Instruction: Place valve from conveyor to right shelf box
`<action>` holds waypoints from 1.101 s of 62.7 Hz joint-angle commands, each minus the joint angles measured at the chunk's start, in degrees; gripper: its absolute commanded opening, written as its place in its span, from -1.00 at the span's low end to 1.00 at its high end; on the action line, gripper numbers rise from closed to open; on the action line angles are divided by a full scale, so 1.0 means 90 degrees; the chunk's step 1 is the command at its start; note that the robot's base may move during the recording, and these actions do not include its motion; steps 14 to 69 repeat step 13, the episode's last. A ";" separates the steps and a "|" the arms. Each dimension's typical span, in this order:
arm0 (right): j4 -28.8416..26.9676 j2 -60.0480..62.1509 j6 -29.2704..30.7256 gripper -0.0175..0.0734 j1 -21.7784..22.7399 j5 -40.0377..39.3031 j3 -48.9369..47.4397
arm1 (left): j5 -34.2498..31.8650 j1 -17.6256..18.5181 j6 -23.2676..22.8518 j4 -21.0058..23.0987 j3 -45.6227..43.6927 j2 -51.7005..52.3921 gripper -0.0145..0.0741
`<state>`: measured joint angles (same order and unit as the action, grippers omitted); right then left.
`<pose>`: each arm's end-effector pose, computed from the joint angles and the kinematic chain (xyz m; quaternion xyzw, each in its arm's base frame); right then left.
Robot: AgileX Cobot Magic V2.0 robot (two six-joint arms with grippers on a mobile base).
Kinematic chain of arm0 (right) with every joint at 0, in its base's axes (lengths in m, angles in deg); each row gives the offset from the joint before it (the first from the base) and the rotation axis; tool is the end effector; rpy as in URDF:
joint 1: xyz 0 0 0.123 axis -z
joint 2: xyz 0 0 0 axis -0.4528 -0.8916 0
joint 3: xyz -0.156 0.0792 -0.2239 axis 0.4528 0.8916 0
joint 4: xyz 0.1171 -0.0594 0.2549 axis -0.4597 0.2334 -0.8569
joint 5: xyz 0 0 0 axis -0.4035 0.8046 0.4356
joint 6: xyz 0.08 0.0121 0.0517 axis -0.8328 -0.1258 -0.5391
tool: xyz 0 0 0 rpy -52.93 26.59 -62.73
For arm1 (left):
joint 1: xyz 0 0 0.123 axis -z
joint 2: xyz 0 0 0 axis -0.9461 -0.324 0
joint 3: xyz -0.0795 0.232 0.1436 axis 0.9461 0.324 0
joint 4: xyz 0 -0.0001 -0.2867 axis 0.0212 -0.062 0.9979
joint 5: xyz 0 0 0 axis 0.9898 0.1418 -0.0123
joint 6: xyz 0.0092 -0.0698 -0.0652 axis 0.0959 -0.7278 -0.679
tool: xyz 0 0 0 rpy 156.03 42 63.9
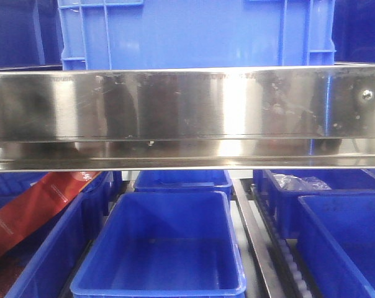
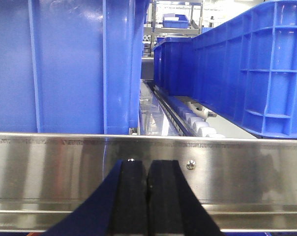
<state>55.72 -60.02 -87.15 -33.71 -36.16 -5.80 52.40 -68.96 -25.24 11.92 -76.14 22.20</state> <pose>0.0971 0.0115 0.2144 -0.0393 0.6710 0.0441 0.7391 0.0981 -0.0038 0.2101 0.0062 0.6877 -0.0210 0.7257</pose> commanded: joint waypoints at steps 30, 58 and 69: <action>0.0043 0.0025 0.0028 -0.97 0.0044 -0.0106 -0.0004 | -0.0091 -0.0019 -0.0074 -0.0020 -0.0007 0.0038 -0.92; 0.0043 0.0025 0.0028 -0.97 0.0044 -0.0106 -0.0004 | -0.0091 -0.0019 -0.0074 -0.0020 -0.0007 0.0038 -0.92; 0.0043 0.0025 0.0028 -0.97 0.0044 -0.0106 -0.0004 | -0.0091 -0.0019 -0.0074 -0.0020 -0.0007 0.0038 -0.92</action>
